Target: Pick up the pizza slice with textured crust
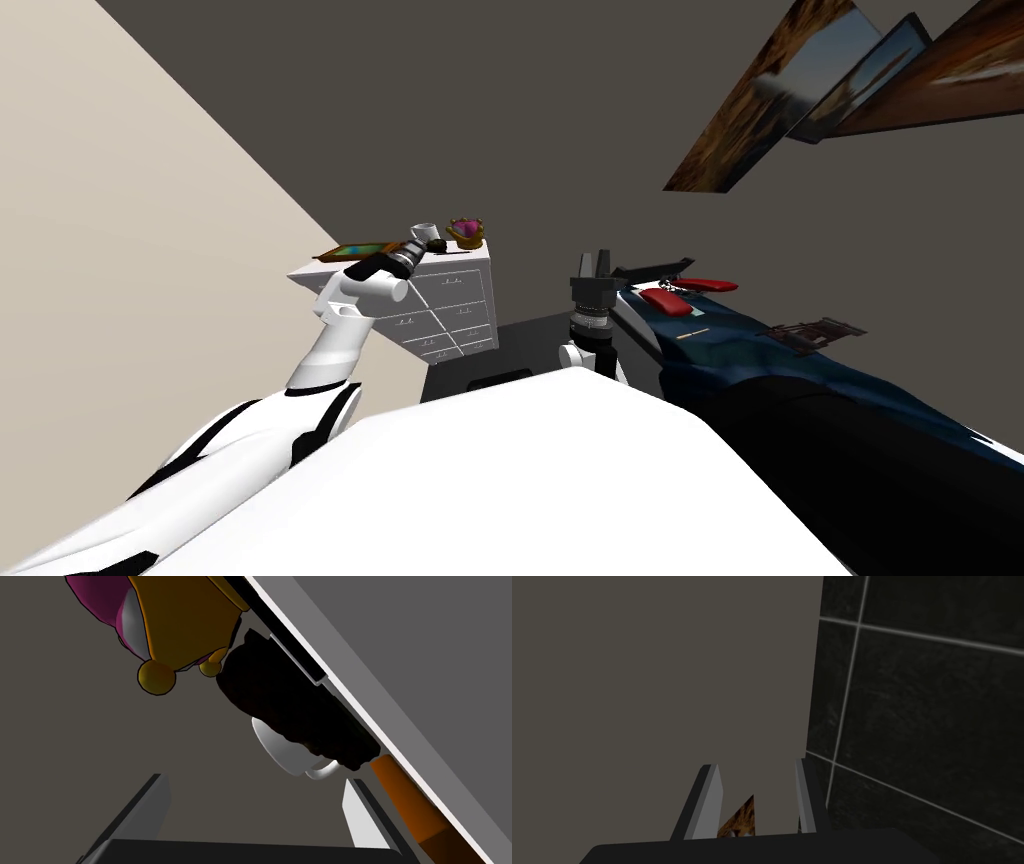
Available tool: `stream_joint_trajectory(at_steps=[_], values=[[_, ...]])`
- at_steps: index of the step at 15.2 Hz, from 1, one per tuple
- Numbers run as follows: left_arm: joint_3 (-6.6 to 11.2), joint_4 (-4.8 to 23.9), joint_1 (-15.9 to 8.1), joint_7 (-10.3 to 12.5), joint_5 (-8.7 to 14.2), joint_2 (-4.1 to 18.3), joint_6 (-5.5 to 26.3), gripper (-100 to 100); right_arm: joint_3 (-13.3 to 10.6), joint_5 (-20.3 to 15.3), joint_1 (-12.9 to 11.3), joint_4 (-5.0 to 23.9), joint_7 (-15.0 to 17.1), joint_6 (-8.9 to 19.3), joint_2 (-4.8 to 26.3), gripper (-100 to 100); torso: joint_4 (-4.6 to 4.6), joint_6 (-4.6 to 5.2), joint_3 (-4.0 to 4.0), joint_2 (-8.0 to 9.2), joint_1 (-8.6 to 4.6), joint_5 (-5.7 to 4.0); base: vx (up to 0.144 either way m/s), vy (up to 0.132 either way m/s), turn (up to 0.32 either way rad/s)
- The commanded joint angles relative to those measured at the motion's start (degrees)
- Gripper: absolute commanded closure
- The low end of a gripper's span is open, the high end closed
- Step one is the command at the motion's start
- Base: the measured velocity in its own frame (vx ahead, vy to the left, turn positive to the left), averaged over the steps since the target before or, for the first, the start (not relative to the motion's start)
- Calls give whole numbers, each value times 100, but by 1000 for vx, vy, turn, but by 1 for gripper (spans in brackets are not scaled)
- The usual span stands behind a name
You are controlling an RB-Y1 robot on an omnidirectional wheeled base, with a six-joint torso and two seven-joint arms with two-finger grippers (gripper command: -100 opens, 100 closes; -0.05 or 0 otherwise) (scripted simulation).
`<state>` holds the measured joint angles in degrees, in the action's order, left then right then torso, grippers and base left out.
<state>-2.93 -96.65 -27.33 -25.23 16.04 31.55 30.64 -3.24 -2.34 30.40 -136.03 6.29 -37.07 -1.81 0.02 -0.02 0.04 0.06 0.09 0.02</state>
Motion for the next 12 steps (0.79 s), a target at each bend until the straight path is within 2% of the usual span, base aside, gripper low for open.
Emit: stream_joint_trajectory(at_steps=[1, 2, 4, 5, 6, 7, 9, 10, 12], values=[[-9, 286, -286, -173, 176, 180, 286, -100, 0, 0, 0, 0, 0, 0, 0, 0, 0, 0, 0, 0, 0, 0, -24, 13, -99], [-9, 323, -371, -173, 176, 180, 386, -100, 0, 0, -1, 0, 0, 0, 0, 0, 0, 3, 0, 0, 0, -1, -32, 18, -125], [-9, 323, -382, -173, 176, 180, 604, -100, 0, 0, 0, 0, 0, 0, 0, 0, 1, 2, 1, 2, -1, -1, -25, 10, -24], [-9, 323, -382, -173, 176, 180, 604, -100, 0, 0, 0, 0, 0, 0, 0, 0, 0, 0, 0, 1, -2, 0, -10, 0, 17], [-21, 614, -658, -337, 343, 343, 811, -100, 0, 0, 0, 0, 0, 0, 0, 0, 0, 0, -1, -2, -4, -1, -25, 1, -105], [-21, 634, -730, -337, 343, 343, 900, -100, 0, 0, -1, 0, 0, 0, 0, 0, 0, 4, -1, -1, -5, -2, -31, 10, -143], [-21, 634, -730, -337, 343, 343, 1079, -100, 0, 0, 0, 0, 0, 0, 0, 0, 0, 2, 0, 0, -3, -1, -17, 12, -26], [-35, 895, -988, -501, 511, 500, 1244, -100, 0, 0, 0, 0, 0, 0, 0, 0, 0, 0, -1, -2, -2, 0, -21, 11, -105], [-35, 948, -1072, -501, 511, 500, 1491, -100, 0, 0, -1, 0, 0, 0, 0, 0, 0, 4, 0, 0, -1, -1, -26, 19, -91]])
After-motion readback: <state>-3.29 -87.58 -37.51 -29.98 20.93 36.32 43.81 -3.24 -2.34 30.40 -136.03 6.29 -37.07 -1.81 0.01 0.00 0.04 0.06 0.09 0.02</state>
